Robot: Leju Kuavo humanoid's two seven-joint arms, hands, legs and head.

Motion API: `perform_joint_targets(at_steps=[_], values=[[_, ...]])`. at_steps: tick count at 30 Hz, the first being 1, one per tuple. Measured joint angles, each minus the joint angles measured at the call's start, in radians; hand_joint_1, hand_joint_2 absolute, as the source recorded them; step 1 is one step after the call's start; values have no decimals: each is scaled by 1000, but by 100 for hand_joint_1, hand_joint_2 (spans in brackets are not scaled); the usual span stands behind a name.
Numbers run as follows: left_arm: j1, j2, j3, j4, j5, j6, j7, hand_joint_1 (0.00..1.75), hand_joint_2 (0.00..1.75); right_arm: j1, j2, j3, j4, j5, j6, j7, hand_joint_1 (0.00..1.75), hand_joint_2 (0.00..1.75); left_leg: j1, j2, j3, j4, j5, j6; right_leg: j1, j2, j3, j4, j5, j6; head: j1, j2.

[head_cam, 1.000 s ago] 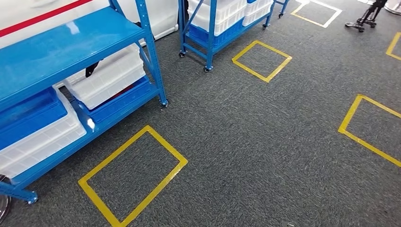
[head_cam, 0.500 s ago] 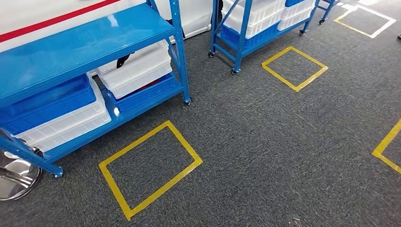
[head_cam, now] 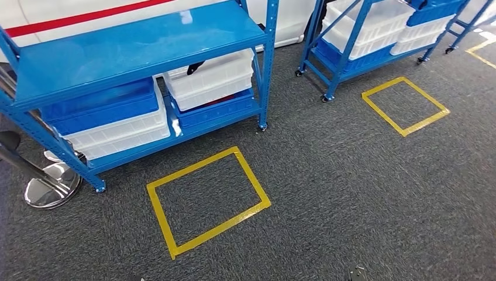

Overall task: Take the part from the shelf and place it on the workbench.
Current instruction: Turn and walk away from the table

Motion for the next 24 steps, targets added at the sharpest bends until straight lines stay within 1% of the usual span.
perform_joint_targets(at_steps=[1, 2, 3, 4, 5, 6, 7, 8, 9, 10, 11, 12, 13, 14, 15, 16, 17, 18, 19, 20, 21, 22, 23, 24], values=[[0, 0, 0, 0, 0, 0, 0, 0, 0, 1, 0, 0, 0, 0, 0, 0, 0, 0, 0, -14, 0, 1, -1, 0, 0, 2, -20, 30, 1, 1, 0, 0], [0, 0, 0, 0, 0, 0, 0, 0, 0, 2, 0, 0, 0, 0, 0, 1, 0, 0, 0, -28, 1, 3, -1, -1, -2, 3, -22, 22, 23, 1, 0, 0], [1, 0, 0, 0, 0, 0, 1, 0, 0, 1, 0, 0, 0, 0, 0, 1, 0, 0, 0, -43, 2, 6, -3, -3, -3, 7, -6, -24, 61, 1, 0, 0], [1, 0, 0, 0, -1, 0, 1, 0, 0, 1, 0, 0, 0, 0, 0, 1, 0, 0, 1, -56, 2, 10, -5, -6, -7, 20, 20, -92, 101, 0, 0, 0], [0, 0, 0, 0, -1, 0, 1, 0, 0, 0, 0, 0, 0, 0, 0, 1, 0, 0, 1, -68, 0, 16, -8, -11, -8, 39, 46, -153, 129, 1, 0, 0], [-1, 0, 0, -1, -1, 0, 1, 0, 0, 0, 0, 0, 0, 0, 0, 1, 0, 0, 0, -78, -3, 20, -10, -16, -9, 53, 63, -196, 145, 0, 0, 0], [-2, 0, 0, -1, -1, 0, 2, 0, 0, -1, 0, 0, 0, 0, 0, 1, 0, 0, 0, -87, -7, 23, -12, -21, -9, 63, 70, -216, 148, -1, 0, 0], [-1, 0, 0, -1, -1, 0, 2, 0, 0, -2, 0, 0, 0, 0, 0, 1, 0, 0, 1, -95, -11, 23, -11, -27, -6, 61, 71, -218, 145, -4, 0, 0], [0, 0, 0, -1, -1, 0, 2, 0, 0, -4, 0, 0, 0, 1, 0, 1, 0, 0, 2, -102, -13, 21, -10, -33, -7, 51, 72, -219, 147, -10, -1, 0], [2, 0, 0, -1, -1, 1, 2, 0, 0, -5, 1, 0, 0, 1, 0, 1, 0, 0, 2, -96, -14, 24, -13, -38, -7, 42, 73, -222, 148, -16, -1, 0], [3, 0, 0, -1, -1, 1, 2, 0, 0, -5, 1, 0, 0, 2, 0, 1, 0, 0, 2, -76, -21, 37, -23, -44, -9, 31, 76, -226, 149, -24, -2, 0], [3, 1, 0, -1, -2, 1, 2, 0, 0, -5, 2, 0, 0, 2, 0, 1, 0, 0, 1, -49, -36, 71, -44, -49, -9, 20, 78, -230, 149, -31, -2, 0], [1, 1, 0, -1, -2, 1, 1, 0, 0, -4, 2, 0, 0, 2, 0, 0, 0, 0, 2, -20, -62, 127, -75, -53, -8, 7, 79, -231, 148, -36, -3, 0], [-1, 1, 0, -1, -2, 1, 1, 0, 0, -3, 2, 0, 0, 2, -1, 0, 0, 0, 4, -1, -96, 196, -109, -57, -6, -6, 79, -231, 147, -40, -4, 0], [-1, 0, 0, -1, -4, 1, 1, 0, 0, -1, 2, -1, 0, 2, -1, 0, 0, 0, 6, 7, -129, 262, -135, -60, -4, -19, 80, -231, 145, -42, -4, 0], [-1, 0, 0, -1, -5, 1, 1, 0, 0, -1, 2, -1, 0, 2, -1, 0, 0, 0, 8, 10, -150, 304, -145, -62, -3, -30, 80, -231, 144, -42, -4, 0], [1, 0, 0, -1, -7, 1, 2, 0, 0, -1, 2, -1, 0, 2, -1, 0, 0, 0, 9, 12, -152, 309, -136, -62, -2, -38, 82, -230, 142, -41, -4, 0], [3, 0, 0, -1, -8, 1, 2, 0, 0, -1, 2, -1, 0, 2, -2, 0, 0, 0, 9, 14, -132, 271, -108, -61, -2, -44, 85, -230, 140, -39, -4, 0], [4, 0, 0, -1, -9, 1, 2, 0, 0, -1, 2, -1, 0, 2, -2, 0, 0, 0, 9, 17, -98, 204, -72, -58, -2, -49, 89, -230, 138, -37, -4, 0], [4, 1, 0, -2, -10, 1, 2, 0, 0, -1, 2, -1, 0, 2, -3, 0, 0, 0, 6, 24, -60, 131, -42, -51, -1, -53, 92, -230, 135, -34, -4, 0], [4, 1, 0, -2, -11, 1, 2, 0, 0, -2, 3, -1, 0, 2, -3, 0, 0, 0, 3, 31, -29, 72, -23, -44, 0, -56, 94, -229, 133, -30, -4, 0], [4, 2, 0, -2, -13, 1, 2, 0, 0, -1, 3, -1, 0, 2, -4, 0, 0, 0, 0, 36, -12, 38, -16, -38, 1, -59, 95, -229, 132, -26, -3, 0], [4, 2, 0, -2, -14, 2, 2, 0, 0, -1, 4, -1, 0, 2, -4, 0, 0, 0, -4, 39, -7, 25, -17, -33, 2, -61, 95, -229, 132, -21, -3, 0], [6, 3, 1, -2, -15, 2, 2, 0, 0, -1, 4, -2, 0, 1, -5, 0, 0, 0, -5, 37, -6, 21, -16, -30, 2, -63, 96, -231, 132, -15, -3, 0]])
